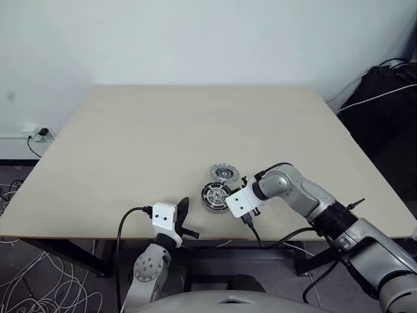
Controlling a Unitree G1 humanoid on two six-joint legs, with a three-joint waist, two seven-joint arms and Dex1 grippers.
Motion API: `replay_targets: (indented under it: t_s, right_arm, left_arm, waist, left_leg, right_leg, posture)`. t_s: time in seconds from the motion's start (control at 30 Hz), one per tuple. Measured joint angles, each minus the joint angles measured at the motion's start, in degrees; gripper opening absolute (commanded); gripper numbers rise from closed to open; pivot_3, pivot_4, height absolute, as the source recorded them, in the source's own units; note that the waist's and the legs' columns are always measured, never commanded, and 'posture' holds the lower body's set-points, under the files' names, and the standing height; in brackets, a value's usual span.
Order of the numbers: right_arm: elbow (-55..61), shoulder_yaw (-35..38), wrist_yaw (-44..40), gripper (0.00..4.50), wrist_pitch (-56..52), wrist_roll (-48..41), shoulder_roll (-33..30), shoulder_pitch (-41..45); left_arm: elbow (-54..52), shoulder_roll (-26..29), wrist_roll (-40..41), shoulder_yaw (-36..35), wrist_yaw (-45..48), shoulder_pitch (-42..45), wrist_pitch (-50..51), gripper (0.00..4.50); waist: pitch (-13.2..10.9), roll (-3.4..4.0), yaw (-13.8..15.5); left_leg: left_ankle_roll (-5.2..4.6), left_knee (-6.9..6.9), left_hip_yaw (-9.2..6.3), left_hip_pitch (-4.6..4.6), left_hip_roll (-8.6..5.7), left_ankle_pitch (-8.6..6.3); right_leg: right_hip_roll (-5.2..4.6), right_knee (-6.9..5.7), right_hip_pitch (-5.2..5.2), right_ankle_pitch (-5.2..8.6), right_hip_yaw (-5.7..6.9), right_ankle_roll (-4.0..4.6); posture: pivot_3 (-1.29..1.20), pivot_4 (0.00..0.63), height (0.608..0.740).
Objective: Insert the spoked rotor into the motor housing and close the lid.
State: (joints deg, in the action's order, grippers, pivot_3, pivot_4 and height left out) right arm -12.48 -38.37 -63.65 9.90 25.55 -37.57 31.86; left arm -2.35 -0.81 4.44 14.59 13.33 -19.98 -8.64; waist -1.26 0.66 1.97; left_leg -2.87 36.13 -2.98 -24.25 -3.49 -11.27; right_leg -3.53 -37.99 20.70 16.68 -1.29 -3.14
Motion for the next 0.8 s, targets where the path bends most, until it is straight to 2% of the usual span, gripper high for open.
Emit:
replay_targets:
  t_s: [0.03,0.1,0.4,0.63,0.8]
  right_arm:
    - [-0.01,0.05,-0.21,0.37,0.25,-0.01,-0.07,0.06]
    - [-0.17,0.42,0.16,0.09,-0.23,-0.23,0.77,-0.28]
    - [3.22,3.8,-1.65,0.09,-5.28,-3.37,0.06,-3.83]
    - [18.8,8.03,-8.63,0.09,-18.83,-10.63,-3.41,-10.53]
    - [22.78,8.21,-9.12,0.09,-26.76,-13.22,-2.29,-12.23]
  left_arm:
    - [-0.41,0.01,0.01,0.07,-0.14,-0.06,0.41,0.0]
    - [-0.52,0.02,0.01,0.22,-0.36,-0.08,0.96,0.0]
    - [-2.77,0.57,0.28,0.76,-0.34,-0.25,3.33,0.0]
    - [-2.07,0.64,1.0,0.53,0.59,0.6,3.22,0.0]
    - [-0.47,0.64,1.26,0.5,1.24,0.94,3.07,0.0]
  waist:
    - [0.0,-0.03,0.0]
    - [-0.01,-0.02,-0.01]
    - [-0.04,-0.08,0.23]
    - [-0.07,-0.12,0.47]
    - [-0.1,-0.17,0.27]
  left_leg:
    - [0.0,-0.01,0.0,0.14,0.0,0.0]
    - [0.0,-0.02,0.0,0.27,0.0,-0.01]
    - [-0.01,-0.05,0.0,0.26,0.0,-0.01]
    - [-0.04,-0.06,-0.03,0.21,0.02,-0.04]
    - [-0.04,-0.06,-0.04,0.22,0.02,-0.04]
  right_leg:
    - [0.01,0.01,-0.12,0.01,0.0,0.01]
    - [-0.01,0.01,-0.26,0.02,0.0,0.03]
    - [-0.01,0.07,-0.25,0.09,-0.01,0.12]
    - [-0.05,0.11,-0.23,0.14,-0.1,0.17]
    - [-0.07,0.07,-0.23,0.14,-0.1,0.16]
  posture:
    - [0.0,0.0,0.74]
    - [0.0,0.0,0.74]
    - [0.0,0.0,0.74]
    - [0.0,0.0,0.74]
    - [0.0,0.0,0.74]
